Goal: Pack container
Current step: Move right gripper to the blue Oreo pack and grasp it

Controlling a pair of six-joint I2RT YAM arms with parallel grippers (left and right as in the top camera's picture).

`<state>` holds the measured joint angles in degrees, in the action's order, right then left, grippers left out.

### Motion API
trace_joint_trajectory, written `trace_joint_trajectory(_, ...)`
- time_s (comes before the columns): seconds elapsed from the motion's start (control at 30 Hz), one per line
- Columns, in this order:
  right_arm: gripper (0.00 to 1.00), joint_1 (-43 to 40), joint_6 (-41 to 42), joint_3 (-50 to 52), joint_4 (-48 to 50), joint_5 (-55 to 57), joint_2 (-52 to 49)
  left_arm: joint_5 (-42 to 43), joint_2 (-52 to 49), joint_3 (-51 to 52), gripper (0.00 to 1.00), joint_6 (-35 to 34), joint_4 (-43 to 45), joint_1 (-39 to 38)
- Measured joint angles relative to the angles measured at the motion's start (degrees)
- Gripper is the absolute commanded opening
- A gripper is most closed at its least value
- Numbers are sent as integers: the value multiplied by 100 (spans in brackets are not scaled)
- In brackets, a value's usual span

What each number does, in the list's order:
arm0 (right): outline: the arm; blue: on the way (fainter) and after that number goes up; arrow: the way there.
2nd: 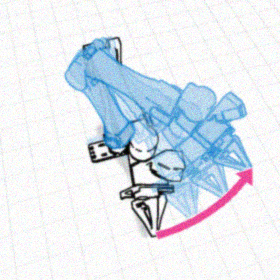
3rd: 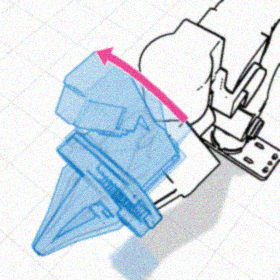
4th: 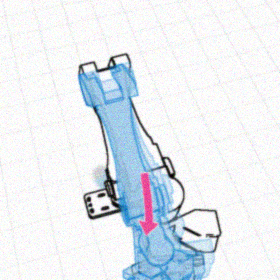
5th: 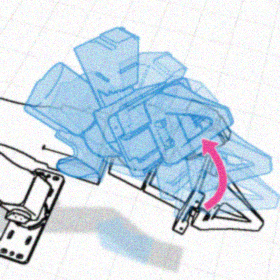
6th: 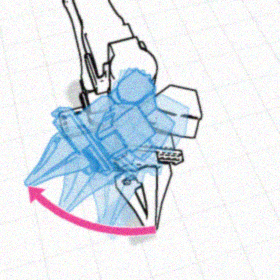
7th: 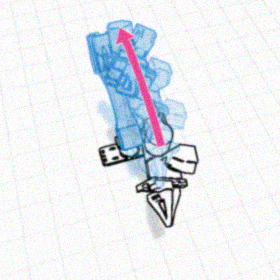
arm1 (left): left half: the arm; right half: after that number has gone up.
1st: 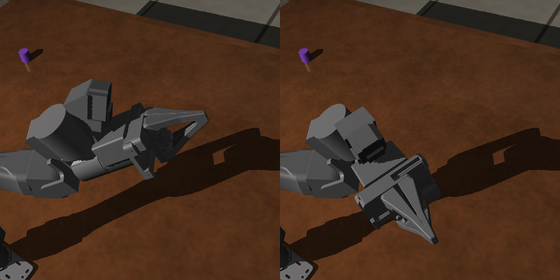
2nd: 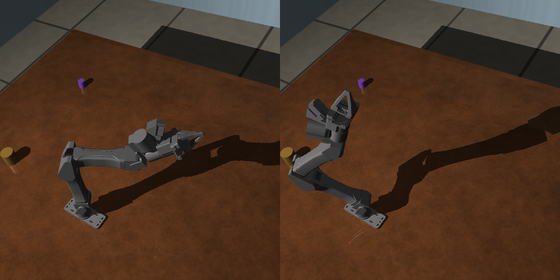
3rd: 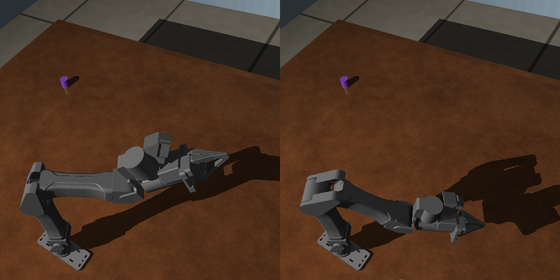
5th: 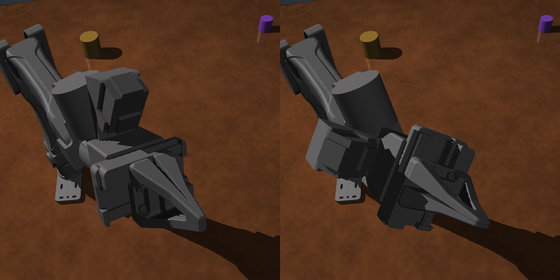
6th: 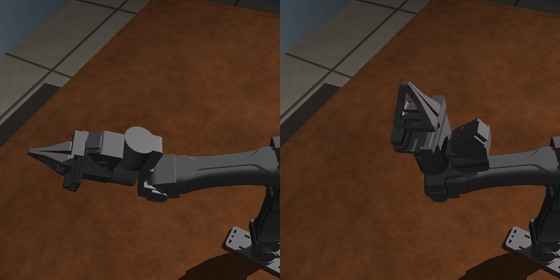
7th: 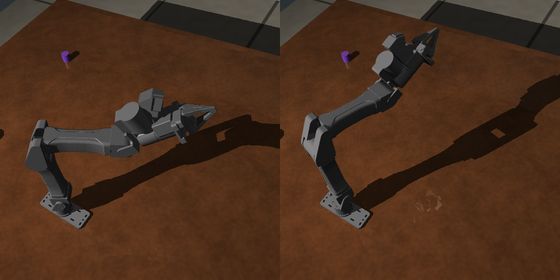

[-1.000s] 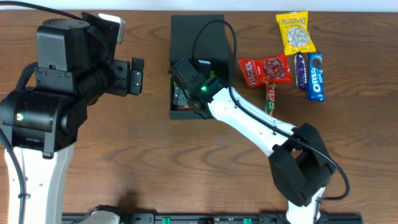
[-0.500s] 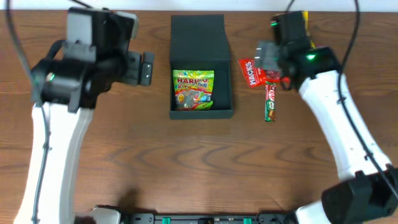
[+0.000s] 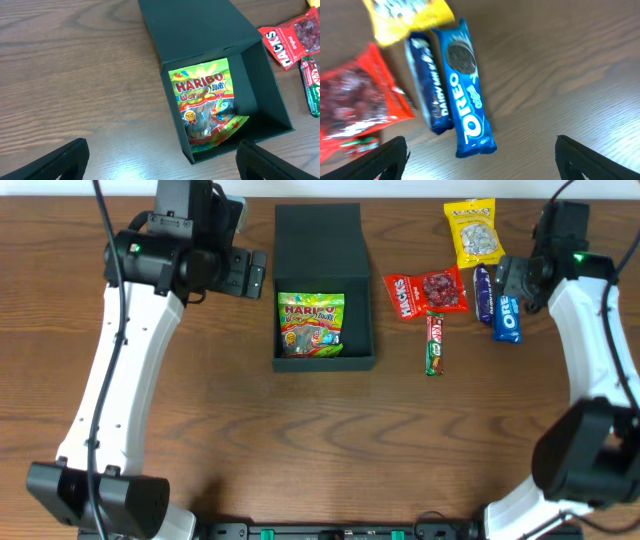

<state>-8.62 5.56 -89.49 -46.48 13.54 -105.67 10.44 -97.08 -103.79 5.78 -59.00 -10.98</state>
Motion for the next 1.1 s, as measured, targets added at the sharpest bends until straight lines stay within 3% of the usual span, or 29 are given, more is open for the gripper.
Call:
trace_joint_trajectory(0.43, 80, -70, -284, 11, 656, -411, -1266, 81, -72, 0, 95, 2, 92, 0)
trace_joint_trajectory(0.8, 66, -258, -326, 11, 855, -437, -1578, 83, -72, 0, 95, 0, 92, 0)
trace_joint_trajectory(1.1, 61, -369, -326, 11, 859, -498, -1674, 85, -72, 0, 95, 0, 92, 0)
